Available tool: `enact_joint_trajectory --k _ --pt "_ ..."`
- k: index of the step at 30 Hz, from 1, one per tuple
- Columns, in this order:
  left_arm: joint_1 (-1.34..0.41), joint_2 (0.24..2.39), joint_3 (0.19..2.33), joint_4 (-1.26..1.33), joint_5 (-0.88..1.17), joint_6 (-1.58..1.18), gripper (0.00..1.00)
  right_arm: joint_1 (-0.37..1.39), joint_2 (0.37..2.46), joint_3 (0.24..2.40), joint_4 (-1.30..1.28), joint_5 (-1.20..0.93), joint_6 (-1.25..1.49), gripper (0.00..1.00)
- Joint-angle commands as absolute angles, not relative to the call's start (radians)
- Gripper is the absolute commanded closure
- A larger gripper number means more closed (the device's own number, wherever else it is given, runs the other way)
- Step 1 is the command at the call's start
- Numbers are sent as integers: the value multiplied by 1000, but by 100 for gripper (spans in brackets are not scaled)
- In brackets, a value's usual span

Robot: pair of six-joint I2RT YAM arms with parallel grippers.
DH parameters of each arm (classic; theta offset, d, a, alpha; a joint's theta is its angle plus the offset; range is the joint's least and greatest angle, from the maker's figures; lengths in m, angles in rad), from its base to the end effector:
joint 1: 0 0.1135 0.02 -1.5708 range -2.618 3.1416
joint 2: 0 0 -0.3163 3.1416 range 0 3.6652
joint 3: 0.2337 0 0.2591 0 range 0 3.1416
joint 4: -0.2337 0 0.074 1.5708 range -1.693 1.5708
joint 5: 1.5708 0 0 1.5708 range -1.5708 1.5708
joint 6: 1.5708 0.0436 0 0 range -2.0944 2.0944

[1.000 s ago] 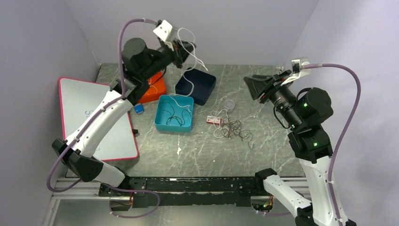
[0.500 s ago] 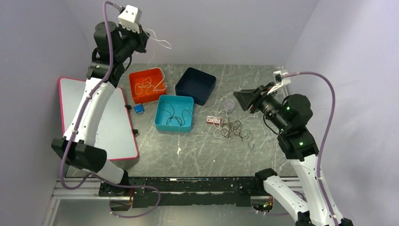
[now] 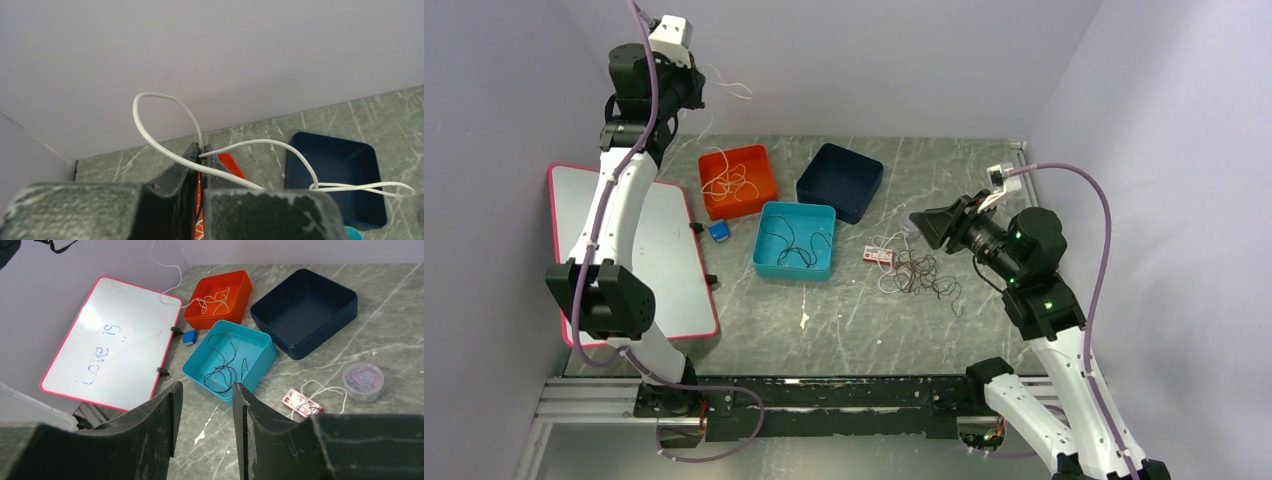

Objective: Untangle the cables

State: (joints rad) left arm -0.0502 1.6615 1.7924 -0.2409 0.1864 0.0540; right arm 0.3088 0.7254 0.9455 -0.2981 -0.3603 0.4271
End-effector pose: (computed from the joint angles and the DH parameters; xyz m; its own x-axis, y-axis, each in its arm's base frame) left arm 0.4059 -0.0285 0.5081 -0.0969 0.0580 -0.9936 0.2389 0.9705 0.0333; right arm 0.1198 0.0544 0.4280 -0.3241 0.3035 -0.8960 -0.5329 0.7240 0.4380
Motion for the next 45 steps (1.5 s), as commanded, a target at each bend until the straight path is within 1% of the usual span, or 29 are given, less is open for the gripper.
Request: enact_joint_trajectory --k 1,8,13,29,32,36,39,41,45 --pt "-23 1684 1768 -154 223 59 93 304 727 938 -279 -374 404 55" --pt "-9 1752 1692 -110 262 41 93 304 735 911 -263 -380 402 55" --pt "-8 1819 1658 -108 252 41 93 305 738 901 -264 -381 396 55" --pt "-4 2036 1681 -327 299 45 93 304 740 870 -256 -390 393 54" --pt "-5 2072 1691 -350 301 54 92 305 740 868 -256 -392 390 55" --pt "-5 2132 1736 -383 311 56 87 305 740 870 -262 -394 388 54" --pt "-5 2155 1751 -386 313 52 78 304 736 869 -268 -390 389 54" --pt "-5 2160 1758 -387 298 48 74 304 734 868 -268 -389 389 54" --pt "-5 2159 1776 -391 250 42 60 304 737 870 -268 -396 388 54"
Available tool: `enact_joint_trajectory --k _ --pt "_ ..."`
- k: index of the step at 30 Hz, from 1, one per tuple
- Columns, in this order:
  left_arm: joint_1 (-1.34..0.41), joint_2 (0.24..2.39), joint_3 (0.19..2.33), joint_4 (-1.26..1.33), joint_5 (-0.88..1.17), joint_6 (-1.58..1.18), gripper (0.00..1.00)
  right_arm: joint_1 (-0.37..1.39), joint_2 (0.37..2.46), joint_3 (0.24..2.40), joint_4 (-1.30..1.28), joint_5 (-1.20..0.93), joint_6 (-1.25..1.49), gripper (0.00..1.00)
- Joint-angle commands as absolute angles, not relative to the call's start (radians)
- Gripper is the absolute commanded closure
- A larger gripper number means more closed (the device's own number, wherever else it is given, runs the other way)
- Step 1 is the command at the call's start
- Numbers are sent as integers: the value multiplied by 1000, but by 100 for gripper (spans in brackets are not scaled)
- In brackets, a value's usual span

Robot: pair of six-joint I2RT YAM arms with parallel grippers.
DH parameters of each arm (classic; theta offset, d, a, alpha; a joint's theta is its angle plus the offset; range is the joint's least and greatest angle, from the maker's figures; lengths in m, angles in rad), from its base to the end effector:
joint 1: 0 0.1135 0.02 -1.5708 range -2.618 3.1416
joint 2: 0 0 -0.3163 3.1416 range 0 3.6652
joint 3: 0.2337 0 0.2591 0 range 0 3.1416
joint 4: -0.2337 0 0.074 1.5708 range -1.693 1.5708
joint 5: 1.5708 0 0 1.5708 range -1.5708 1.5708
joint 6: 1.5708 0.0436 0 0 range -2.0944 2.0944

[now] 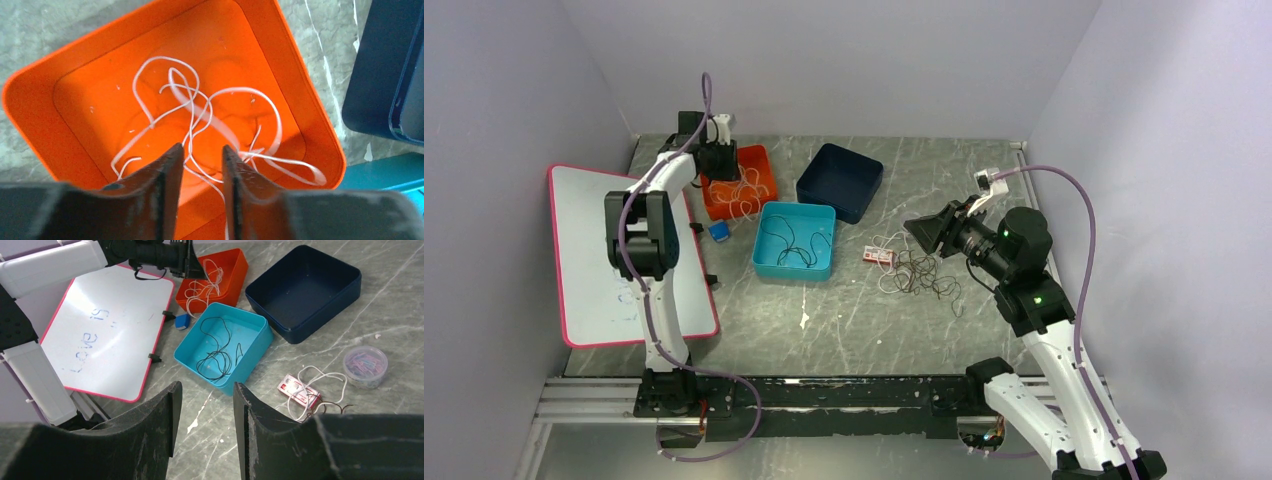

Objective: Untangle the cables

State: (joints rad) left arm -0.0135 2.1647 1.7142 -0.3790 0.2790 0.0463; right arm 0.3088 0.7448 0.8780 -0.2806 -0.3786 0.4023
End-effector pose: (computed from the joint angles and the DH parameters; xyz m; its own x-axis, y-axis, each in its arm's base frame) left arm 0.5281 -0.0191 0.2344 -0.7275 0.0543 -0.6839 0.2329 0.9572 -0.1717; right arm 0.1309 0.0587 0.4040 -0.3757 0.2620 -0.8889 -0.5256 0.7298 0.4372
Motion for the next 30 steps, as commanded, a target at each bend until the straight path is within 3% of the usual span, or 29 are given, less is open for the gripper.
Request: enact_joint_trajectory --k 1,5,14,21,30 --pt "-5 2154 1782 -392 241 41 56 304 738 871 -268 -398 388 54" --pt "-5 2123 1793 -390 212 40 48 305 741 874 -267 -400 389 54" --pt "-7 1980 1748 -399 166 32 39 304 747 867 -253 -413 400 54" --pt "-59 1742 1456 -344 105 -95 30 304 755 847 -225 -426 418 54" --pt "-167 1581 1120 -228 -12 -274 28 305 750 846 -231 -427 414 54"
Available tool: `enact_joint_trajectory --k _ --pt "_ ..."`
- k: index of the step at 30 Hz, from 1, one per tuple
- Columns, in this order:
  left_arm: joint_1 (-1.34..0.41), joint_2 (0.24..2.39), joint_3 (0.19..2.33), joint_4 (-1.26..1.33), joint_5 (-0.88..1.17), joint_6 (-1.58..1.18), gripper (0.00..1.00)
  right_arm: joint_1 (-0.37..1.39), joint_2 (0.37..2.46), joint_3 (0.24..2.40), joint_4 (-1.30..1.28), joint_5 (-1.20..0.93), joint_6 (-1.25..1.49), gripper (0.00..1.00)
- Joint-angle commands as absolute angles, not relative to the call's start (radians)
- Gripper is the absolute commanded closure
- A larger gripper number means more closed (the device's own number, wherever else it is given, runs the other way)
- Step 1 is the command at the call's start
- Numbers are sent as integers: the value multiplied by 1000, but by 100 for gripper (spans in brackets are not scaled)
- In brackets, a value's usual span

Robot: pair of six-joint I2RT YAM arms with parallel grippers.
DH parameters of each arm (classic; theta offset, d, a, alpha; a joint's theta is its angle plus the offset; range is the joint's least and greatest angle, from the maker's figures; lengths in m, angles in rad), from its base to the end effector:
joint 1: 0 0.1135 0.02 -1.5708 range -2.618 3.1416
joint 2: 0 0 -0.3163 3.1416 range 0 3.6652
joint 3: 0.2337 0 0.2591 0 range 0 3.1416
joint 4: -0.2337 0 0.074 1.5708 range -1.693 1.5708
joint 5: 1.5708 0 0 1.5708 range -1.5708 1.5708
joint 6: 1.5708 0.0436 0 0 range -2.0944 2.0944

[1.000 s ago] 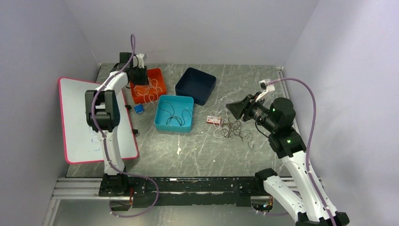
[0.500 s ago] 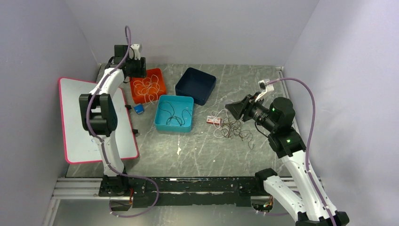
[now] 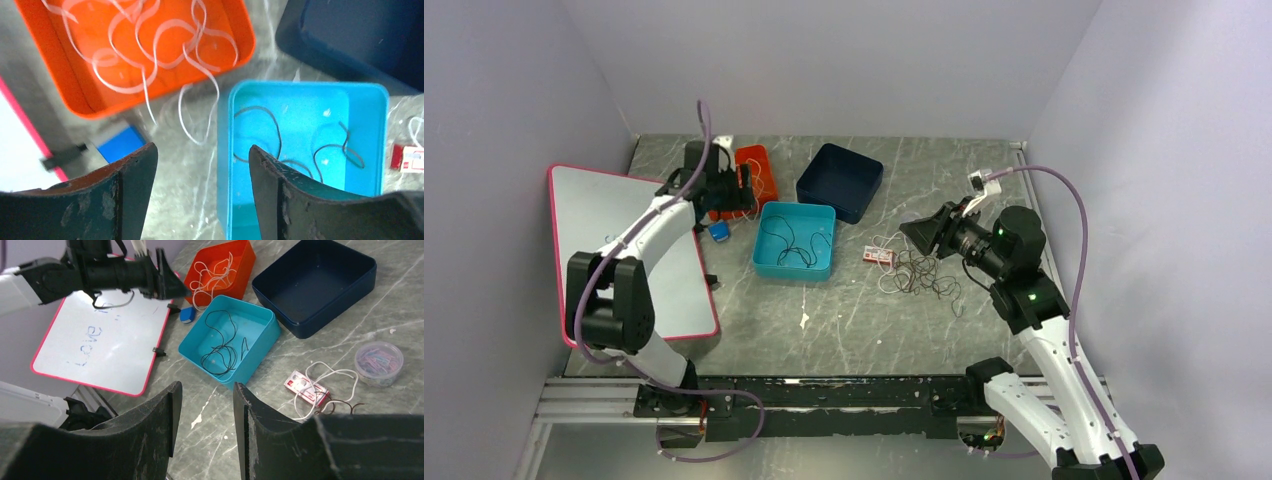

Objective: Untangle the cables

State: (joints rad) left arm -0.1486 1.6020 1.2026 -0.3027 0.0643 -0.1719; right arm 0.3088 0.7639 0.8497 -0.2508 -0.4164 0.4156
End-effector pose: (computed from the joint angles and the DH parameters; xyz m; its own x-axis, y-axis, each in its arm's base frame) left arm 0.3706 -0.0583 0.3110 -0.6629 -0.0734 -0.7451 0.0841 0.9816 -0.1715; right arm 0.1375 0.0624 0.3950 -0.4088 0.2572 -0.8756 -0.5388 0.7063 0.4590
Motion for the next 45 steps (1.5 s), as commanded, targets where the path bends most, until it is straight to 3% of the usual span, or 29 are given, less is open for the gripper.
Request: enact_joint_trajectory --k 1,19,24,40,45 --pt "-168 1585 1116 -228 -11 -284 28 305 748 845 -233 -427 414 54" --pt "-181 1792 1207 -185 -97 -239 32 304 730 844 -258 -414 409 54" --pt "-179 1823 1226 -188 -107 -224 42 304 724 844 -267 -408 405 54" --pt "-170 1795 1277 -223 -126 -170 92 304 726 839 -263 -410 406 54" --pt "-161 1773 1338 -248 -109 -142 93 304 726 839 -263 -410 406 54"
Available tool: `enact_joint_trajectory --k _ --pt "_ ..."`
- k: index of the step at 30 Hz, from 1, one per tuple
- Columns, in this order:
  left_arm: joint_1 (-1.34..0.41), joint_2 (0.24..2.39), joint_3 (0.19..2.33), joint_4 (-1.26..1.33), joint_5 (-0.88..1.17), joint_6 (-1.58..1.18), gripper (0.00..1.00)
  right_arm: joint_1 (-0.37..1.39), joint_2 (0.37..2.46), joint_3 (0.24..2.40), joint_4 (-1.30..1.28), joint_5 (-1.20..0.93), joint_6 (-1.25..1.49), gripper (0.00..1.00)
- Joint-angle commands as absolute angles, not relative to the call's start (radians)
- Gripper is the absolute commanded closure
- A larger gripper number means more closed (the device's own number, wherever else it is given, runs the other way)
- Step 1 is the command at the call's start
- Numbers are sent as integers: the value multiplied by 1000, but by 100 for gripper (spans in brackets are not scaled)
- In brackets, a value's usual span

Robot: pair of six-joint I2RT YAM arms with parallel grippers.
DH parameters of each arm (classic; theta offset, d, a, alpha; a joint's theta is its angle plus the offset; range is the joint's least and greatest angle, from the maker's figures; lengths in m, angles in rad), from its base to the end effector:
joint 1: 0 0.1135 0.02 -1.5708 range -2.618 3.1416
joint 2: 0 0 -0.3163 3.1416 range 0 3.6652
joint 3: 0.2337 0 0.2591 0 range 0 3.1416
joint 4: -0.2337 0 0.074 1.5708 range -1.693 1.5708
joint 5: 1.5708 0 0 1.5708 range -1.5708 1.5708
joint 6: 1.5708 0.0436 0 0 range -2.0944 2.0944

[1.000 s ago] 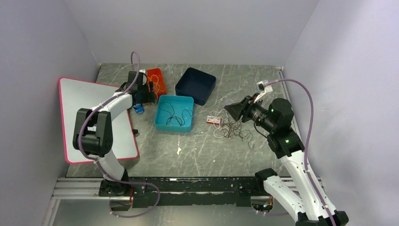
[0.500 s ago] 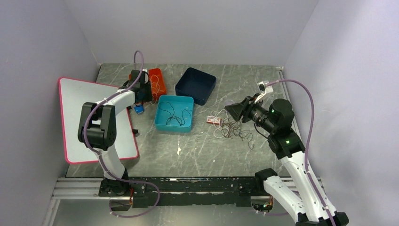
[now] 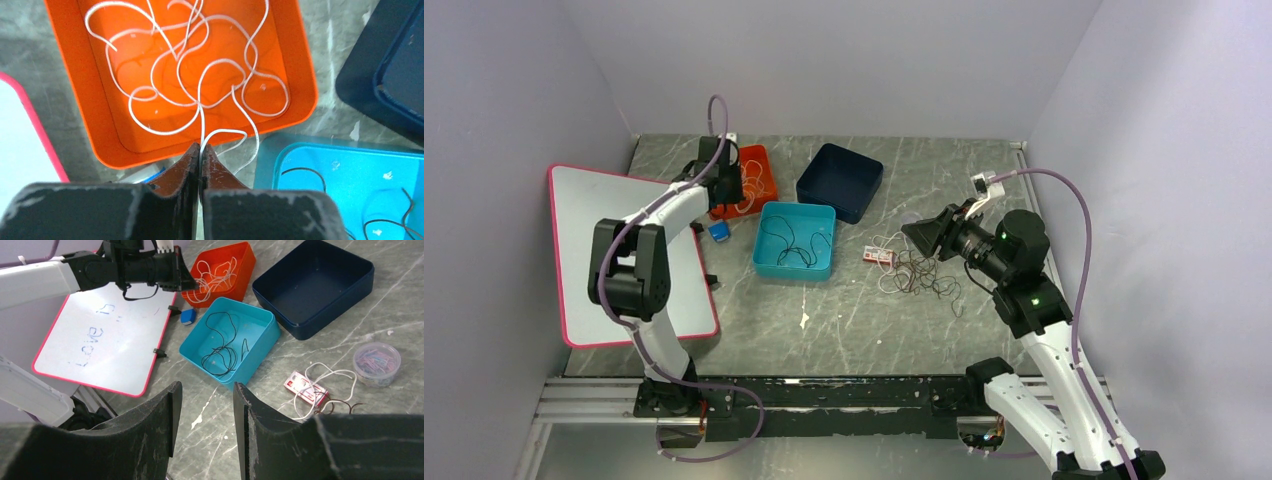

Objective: Untangle the cables

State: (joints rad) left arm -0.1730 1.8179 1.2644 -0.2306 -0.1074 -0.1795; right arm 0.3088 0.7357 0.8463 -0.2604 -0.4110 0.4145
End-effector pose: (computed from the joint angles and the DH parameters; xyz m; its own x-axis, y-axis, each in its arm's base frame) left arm 0.4209 -0.0688 0.2559 -0.7017 -0.0576 -0.7102 -0.0293 0.9982 -0.0519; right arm 0.1301 0.0598 0.3962 -0.3939 0.2619 -0.8811 -0.5422 0.7078 0.4528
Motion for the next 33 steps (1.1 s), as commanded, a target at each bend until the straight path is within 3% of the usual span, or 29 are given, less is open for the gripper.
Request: enact_joint_trajectory --k 1,12,21,33 --pt "-158 1776 1359 -255 -105 -137 93 304 726 838 -264 -410 404 54" --pt "-91 1958 1607 -295 -45 -27 93 305 735 842 -265 -411 402 54" --pt "-77 2126 1688 -304 -3 -10 91 304 741 850 -270 -411 397 54" --pt "-77 2016 1630 -311 -48 -14 51 305 741 840 -261 -419 404 54"
